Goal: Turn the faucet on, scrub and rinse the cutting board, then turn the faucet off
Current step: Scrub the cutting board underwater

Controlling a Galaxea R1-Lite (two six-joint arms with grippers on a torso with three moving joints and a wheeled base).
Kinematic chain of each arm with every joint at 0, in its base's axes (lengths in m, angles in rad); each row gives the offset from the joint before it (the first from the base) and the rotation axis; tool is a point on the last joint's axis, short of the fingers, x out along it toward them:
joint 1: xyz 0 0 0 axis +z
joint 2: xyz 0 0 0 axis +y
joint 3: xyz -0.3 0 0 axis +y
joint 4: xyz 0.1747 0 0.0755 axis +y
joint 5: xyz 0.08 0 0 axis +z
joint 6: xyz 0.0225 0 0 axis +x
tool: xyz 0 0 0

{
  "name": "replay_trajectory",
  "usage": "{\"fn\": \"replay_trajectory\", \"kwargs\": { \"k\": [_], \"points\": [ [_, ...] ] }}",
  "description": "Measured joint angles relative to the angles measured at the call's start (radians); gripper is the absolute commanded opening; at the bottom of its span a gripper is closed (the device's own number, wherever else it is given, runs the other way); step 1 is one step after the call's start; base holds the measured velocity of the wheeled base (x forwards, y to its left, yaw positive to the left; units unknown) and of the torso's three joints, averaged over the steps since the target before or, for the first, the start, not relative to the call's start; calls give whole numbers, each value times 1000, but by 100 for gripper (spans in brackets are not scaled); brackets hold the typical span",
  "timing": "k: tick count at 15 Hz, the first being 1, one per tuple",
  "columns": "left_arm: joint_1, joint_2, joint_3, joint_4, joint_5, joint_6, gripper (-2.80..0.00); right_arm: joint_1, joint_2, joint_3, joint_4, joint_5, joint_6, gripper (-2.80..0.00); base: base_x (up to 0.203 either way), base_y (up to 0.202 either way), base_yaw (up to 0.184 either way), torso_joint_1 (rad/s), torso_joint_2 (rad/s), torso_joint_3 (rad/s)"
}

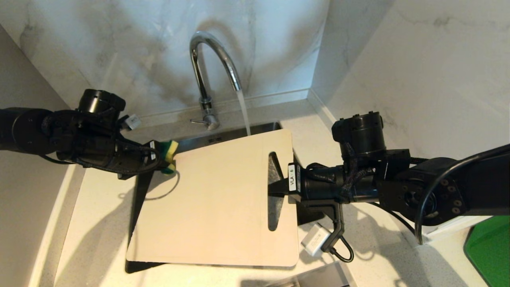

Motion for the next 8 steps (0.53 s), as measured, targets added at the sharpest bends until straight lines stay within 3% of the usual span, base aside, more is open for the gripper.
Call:
{"fn": "replay_trajectory", "kwargs": {
  "k": [8],
  "points": [
    [125,-3,-10,1,-2,147,-280,-3,-19,33,-2,1,0,-280,0,0,0,0,0,0]
  ]
}}
